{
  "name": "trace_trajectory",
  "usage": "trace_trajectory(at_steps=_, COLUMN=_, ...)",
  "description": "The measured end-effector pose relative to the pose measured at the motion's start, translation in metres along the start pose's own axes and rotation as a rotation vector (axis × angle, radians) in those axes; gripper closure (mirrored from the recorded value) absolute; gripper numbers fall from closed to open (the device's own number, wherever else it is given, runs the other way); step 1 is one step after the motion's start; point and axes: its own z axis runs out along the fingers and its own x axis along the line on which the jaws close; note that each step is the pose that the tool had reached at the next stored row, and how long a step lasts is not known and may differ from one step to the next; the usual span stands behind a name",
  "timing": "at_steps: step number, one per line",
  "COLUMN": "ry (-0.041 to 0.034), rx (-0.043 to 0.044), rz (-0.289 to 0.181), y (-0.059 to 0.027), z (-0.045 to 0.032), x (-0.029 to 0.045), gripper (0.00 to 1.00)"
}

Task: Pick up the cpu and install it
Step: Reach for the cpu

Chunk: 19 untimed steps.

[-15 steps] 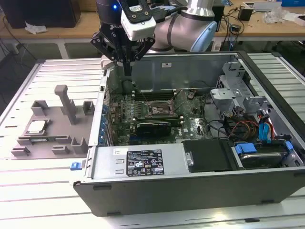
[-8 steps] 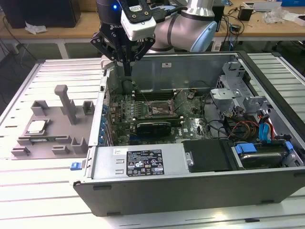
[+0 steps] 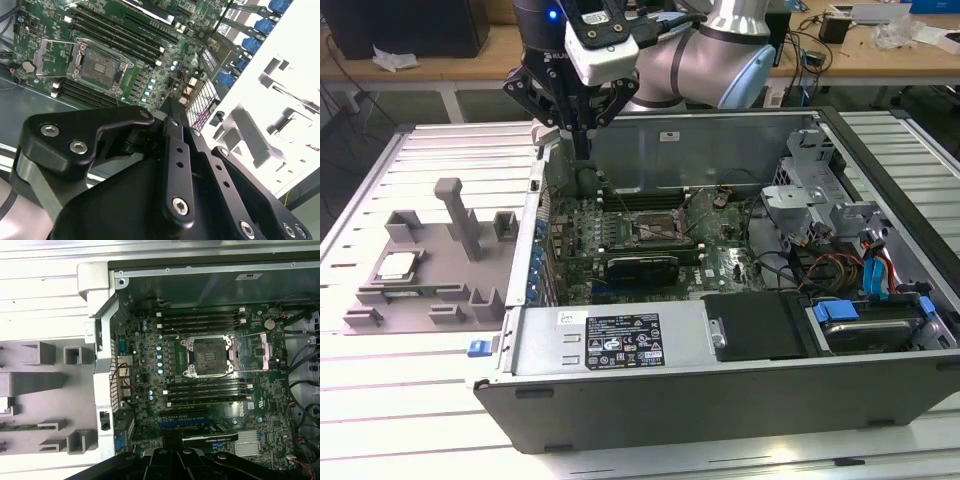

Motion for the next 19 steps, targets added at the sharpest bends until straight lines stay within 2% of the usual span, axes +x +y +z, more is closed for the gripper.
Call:
trace_trajectory(at_steps=9, ry=-0.0002, rx=0.0, rz=0.0, y=-0.0008, z=-0.0003, x=0.0103, gripper=0.89)
trace_trajectory(at_steps=14, ry=-0.0003, rx=-0.0001, rz=0.0, y=-0.0014, z=-0.0005, x=0.0192, gripper=0.89)
trace_trajectory(at_steps=16, ry=-0.0003, rx=0.0, rz=0.0, y=-0.0019, z=-0.0007, x=0.0255, gripper=0.89)
trace_trajectory(at_steps=19, ry=-0.0004, rx=-0.0001, rz=0.0, y=-0.0022, z=-0.0008, x=0.0299, gripper=0.89)
